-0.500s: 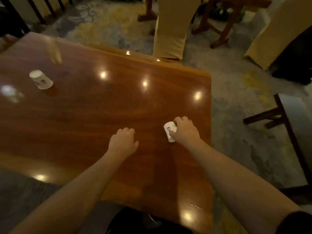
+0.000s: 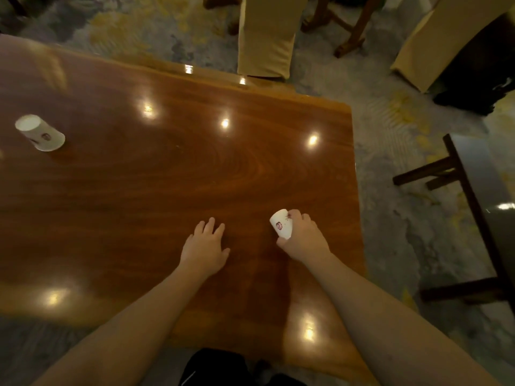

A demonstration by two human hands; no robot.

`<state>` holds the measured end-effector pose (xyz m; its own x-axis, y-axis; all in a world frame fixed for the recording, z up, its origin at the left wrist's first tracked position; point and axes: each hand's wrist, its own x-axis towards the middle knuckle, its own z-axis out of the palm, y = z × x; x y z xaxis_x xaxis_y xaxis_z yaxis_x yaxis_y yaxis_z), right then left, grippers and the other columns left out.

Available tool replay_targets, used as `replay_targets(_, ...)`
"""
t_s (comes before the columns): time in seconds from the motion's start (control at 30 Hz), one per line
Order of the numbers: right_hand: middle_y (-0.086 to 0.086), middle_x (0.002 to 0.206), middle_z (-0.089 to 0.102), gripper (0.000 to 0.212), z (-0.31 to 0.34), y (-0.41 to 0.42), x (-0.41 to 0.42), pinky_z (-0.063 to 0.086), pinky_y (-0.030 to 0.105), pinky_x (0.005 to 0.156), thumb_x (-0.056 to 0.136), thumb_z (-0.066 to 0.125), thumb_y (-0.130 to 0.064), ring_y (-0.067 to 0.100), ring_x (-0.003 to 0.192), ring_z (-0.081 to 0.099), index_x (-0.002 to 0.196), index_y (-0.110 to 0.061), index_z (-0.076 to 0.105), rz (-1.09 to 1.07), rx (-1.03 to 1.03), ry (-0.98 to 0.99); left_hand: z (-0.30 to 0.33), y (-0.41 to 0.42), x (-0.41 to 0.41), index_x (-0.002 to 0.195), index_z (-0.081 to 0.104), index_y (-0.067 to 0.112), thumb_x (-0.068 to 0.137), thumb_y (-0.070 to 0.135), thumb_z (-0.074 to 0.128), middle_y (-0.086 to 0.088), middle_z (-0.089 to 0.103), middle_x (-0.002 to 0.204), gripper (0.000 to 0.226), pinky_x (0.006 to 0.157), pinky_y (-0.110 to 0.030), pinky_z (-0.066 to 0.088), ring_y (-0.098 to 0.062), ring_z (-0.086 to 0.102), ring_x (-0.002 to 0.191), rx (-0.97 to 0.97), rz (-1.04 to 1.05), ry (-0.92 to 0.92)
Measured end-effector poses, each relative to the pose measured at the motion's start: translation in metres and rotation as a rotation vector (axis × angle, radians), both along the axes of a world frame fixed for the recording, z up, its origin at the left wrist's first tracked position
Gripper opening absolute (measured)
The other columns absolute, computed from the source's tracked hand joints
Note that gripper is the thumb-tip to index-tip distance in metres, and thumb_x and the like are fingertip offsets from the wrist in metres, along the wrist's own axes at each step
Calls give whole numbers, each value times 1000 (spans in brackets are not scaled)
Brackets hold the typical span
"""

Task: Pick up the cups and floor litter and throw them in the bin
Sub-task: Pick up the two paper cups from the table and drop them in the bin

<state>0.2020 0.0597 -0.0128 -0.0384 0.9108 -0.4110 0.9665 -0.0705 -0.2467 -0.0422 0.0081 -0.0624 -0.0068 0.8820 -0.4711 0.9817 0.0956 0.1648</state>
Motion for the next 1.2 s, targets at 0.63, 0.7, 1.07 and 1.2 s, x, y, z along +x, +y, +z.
replay_targets(0.63, 2, 119, 50, 68, 71, -88, -101, 49, 37, 81, 74, 68, -51, 22, 105, 48, 132, -26, 43, 324, 187, 298, 91, -106, -92, 132, 54, 26, 88, 58, 56, 1, 59, 126, 54, 75, -29, 53, -14, 58, 98, 130, 305, -43)
replay_targets(0.7, 1, 118, 50, 68, 76, -83, -124, 47, 35, 79, 74, 68, -51, 22, 105, 48, 132, -26, 43, 347, 199, 300, 99, -104, -122, 128, 56, 27, 88, 58, 56, 2, 60, 120, 51, 71, -28, 52, -12, 57, 91, 185, 324, -57)
replay_targets(1.07, -1, 117, 49, 69, 73, -34, -299, 49, 33, 79, 74, 70, -50, 18, 104, 47, 134, -28, 42, 319, 179, 251, 103, -14, -329, 121, 57, 25, 86, 51, 60, 3, 61, 111, 44, 73, -31, 48, -16, 54, 101, 401, 361, -5)
replay_targets(1.2, -1, 118, 50, 68, 67, -16, -360, 53, 38, 82, 75, 71, -49, 19, 105, 48, 133, -28, 43, 291, 159, 247, 95, 36, -401, 128, 52, 19, 86, 48, 62, -3, 58, 120, 52, 80, -39, 53, -23, 53, 109, 435, 331, 48)
